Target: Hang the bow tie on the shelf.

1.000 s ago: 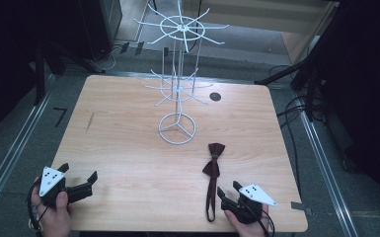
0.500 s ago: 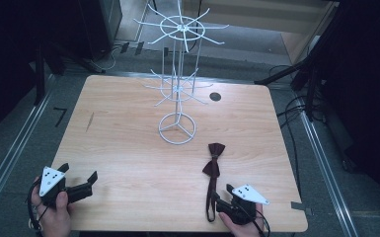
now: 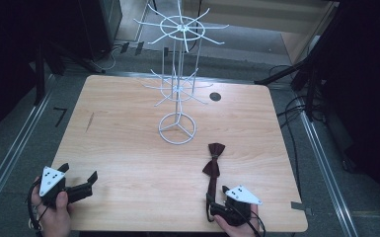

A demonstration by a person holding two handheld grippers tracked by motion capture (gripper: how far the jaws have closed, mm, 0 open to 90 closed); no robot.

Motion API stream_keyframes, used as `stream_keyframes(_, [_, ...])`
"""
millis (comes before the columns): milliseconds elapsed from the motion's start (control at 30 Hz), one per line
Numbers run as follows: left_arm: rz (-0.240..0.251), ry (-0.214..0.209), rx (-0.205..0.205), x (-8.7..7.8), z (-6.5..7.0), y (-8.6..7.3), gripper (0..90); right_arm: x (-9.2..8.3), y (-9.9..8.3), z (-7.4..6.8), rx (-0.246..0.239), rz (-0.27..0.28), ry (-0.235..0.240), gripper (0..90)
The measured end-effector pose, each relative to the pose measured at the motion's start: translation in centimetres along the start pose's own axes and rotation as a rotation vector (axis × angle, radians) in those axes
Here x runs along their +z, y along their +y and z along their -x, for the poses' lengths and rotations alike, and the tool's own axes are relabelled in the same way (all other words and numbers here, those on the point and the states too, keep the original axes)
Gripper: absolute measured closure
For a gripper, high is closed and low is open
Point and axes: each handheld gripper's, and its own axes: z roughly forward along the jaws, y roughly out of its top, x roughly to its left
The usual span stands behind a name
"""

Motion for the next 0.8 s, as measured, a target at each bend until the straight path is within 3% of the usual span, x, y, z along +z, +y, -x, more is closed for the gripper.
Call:
stream_keyframes(233, [-0.001,0.000,0.001,0.01,0.03,0.00,0.0,0.21,-0.04,-0.29,-0.022,-0.012,0.005,35.5])
stream_keyframes(533, [-0.002,0.000,0.003,0.02,0.05,0.00,0.0,0.47,0.04,-0.22,-0.016,-0.024,-0.002,38.6])
stream_keyframes(633, [-0.001,0.000,0.002,0.02,0.05,0.00,0.0,0.57,0.07,-0.50,-0.039,-0.028,-0.035,42.8])
stream_keyframes(800, [-0.002,0.000,0.002,0.02,0.04,0.00,0.0,0.63,0.15,-0.65,-0.054,-0.028,-0.082,57.1])
